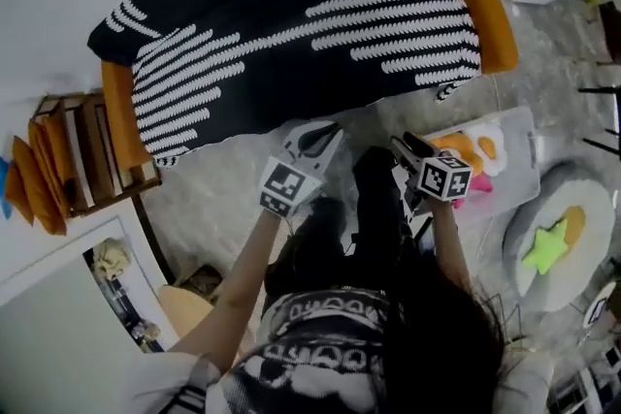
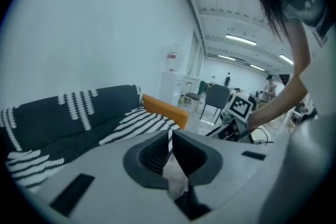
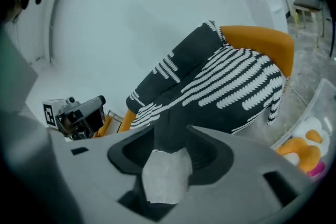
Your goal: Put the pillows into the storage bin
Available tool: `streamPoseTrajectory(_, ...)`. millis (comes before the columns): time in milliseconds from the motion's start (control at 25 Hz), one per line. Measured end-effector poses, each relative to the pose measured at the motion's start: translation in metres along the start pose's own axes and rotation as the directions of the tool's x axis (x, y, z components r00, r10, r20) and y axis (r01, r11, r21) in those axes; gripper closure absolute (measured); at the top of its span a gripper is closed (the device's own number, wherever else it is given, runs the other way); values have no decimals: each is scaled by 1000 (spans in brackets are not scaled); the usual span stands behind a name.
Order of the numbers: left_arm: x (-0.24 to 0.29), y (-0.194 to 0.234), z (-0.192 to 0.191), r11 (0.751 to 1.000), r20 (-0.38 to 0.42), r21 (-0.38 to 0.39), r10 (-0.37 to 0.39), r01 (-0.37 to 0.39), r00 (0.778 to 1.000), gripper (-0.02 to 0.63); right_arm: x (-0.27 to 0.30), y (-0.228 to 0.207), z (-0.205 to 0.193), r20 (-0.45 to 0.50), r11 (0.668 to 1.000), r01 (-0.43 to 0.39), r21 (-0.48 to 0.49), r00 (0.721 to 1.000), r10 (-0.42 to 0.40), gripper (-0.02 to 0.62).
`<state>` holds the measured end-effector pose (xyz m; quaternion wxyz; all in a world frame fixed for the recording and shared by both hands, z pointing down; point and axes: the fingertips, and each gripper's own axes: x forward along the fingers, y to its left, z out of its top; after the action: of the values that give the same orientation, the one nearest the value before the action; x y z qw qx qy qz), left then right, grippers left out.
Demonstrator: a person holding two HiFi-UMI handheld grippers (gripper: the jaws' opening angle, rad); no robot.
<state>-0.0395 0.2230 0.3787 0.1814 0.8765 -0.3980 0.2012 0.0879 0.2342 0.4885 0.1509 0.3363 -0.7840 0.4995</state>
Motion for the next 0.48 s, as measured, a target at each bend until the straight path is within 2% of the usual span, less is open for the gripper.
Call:
streamPoseTrajectory(80,-52,20,-12,993,38,-66,103,-100,994,584,18,34,-11,-39,998,-32,-56,999,30,407)
streamPoseTrajectory(200,-136,31,-38,972,60,-142,195,-185,979,585,33,93,-38,-54,992,-70,-105,996,64,407)
streamPoseTrajectory(320,-213,33,-77,957,42,-168,246,-236,968,584,43,152,-67,-40,984,-109,-139,994,105,408)
streamPoseTrajectory(480,-298,31,-122,944,12,-164,292,-286,956,584,52,232,-102,-37,964,-165,-209,986,160,413)
